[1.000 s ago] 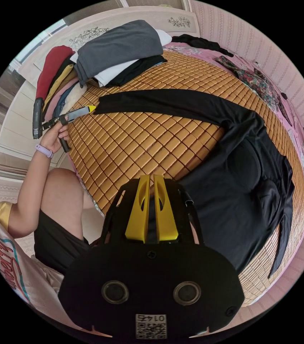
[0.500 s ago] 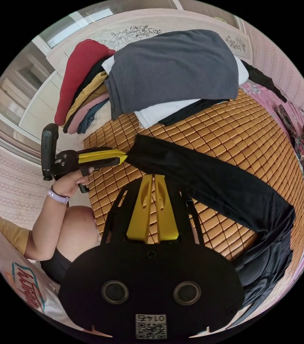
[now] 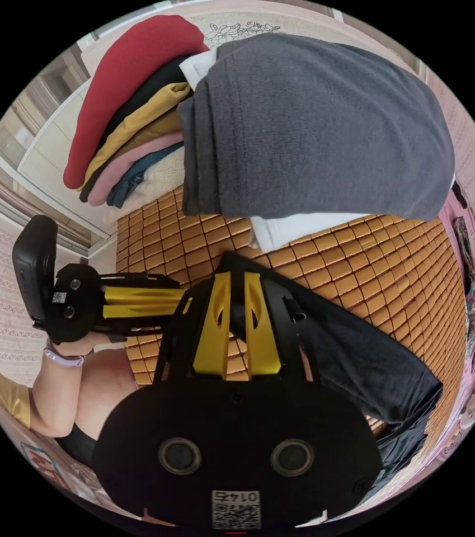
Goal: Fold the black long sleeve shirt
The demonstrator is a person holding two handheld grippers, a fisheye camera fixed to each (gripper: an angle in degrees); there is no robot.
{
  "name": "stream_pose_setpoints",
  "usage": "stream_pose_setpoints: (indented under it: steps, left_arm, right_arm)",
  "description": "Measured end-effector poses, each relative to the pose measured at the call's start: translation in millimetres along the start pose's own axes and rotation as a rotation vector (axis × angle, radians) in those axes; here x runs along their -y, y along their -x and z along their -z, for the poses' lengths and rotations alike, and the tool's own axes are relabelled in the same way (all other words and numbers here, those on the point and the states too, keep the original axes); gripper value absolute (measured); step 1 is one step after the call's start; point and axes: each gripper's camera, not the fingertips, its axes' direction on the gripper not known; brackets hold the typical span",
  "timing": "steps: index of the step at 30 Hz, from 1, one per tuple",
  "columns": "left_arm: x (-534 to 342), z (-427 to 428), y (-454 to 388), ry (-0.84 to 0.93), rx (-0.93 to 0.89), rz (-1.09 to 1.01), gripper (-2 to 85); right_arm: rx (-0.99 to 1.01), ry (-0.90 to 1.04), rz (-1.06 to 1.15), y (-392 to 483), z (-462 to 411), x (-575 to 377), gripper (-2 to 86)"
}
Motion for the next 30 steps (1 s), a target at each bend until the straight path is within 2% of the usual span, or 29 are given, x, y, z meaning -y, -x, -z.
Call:
stream_pose_setpoints:
  steps: [6, 11, 16, 19, 23, 24, 26, 27, 29, 30]
  left_arm:
    - [1.3, -14.1, -6.0, 0.063, 0.0, -0.037, -0.6]
    - [1.1, -24.0, -10.4, 0.07, 0.009, -0.039, -0.7]
    - [3.5, -30.1, -25.8, 0.069, 0.046, -0.073, -0.7]
    - [6.5, -28.7, -53.9, -0.013, 0.038, -0.168, -0.7]
    - [6.8, -1.6, -132.1, -0.272, 0.037, -0.417, -0.7]
    - [6.9, 4.1, -145.4, -0.307, 0.013, -0.445, -0.7]
    - [5.8, 24.9, -197.6, -0.427, -0.194, -0.534, -0.7]
    - [5.0, 28.5, -210.1, -0.446, -0.259, -0.55, -0.7]
    - [-0.9, 32.4, -257.9, -0.459, -0.527, -0.603, -0.7]
    - [-3.3, 30.3, -269.7, -0.446, -0.588, -0.621, -0.7]
  right_arm:
    - [-0.082, 0.086, 0.052, 25.3, -35.9, 7.3, 2.4]
    - [-0.159, 0.048, 0.079, 34.1, -32.8, -4.6, -0.1]
    - [-0.058, 0.012, -0.003, 6.7, -7.3, -29.8, 0.1]
    - [0.002, -0.117, -0.102, -25.9, 45.5, -69.3, 0.2]
    - [0.015, -0.374, -0.231, -78.4, 167.7, -168.8, 0.5]
    - [-0.011, -0.448, -0.257, -88.1, 208.6, -207.5, 0.6]
    - [-0.061, -0.551, -0.292, -93.2, 266.7, -275.1, 0.8]
    - [-0.113, -0.603, -0.324, -90.5, 299.9, -325.0, 0.9]
    - [-0.214, -0.646, -0.399, -81.1, 339.1, -403.3, 1.0]
    - [-0.293, -0.65, -0.475, -73.5, 357.4, -456.0, 1.9]
